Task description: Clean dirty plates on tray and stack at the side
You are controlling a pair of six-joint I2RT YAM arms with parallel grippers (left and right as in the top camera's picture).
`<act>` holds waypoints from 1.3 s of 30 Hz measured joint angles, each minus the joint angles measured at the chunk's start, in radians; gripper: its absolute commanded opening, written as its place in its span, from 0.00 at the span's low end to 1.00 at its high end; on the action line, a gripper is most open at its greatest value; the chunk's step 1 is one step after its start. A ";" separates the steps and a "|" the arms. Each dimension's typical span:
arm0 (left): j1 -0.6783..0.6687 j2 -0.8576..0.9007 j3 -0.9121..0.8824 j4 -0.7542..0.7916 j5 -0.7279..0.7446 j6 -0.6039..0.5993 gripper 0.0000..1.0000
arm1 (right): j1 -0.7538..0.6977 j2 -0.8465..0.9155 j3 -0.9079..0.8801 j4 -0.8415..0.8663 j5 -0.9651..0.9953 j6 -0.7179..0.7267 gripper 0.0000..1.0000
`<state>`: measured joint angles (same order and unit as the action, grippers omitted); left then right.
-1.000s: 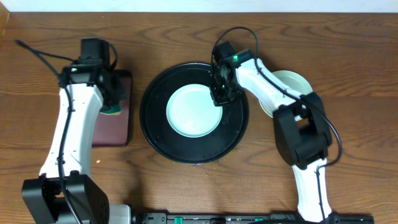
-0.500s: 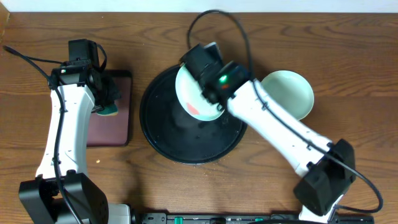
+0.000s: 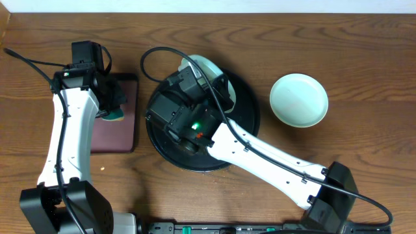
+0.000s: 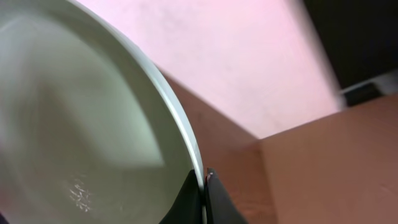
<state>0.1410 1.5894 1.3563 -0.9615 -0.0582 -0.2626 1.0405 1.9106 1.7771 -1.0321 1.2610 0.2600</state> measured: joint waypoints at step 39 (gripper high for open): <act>0.000 0.000 0.000 0.000 0.000 0.000 0.07 | -0.680 -0.016 -0.004 -0.015 -1.470 -0.089 0.01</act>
<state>0.1410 1.5894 1.3563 -0.9615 -0.0578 -0.2626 0.3603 1.8950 1.7729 -1.0470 -0.2092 0.1707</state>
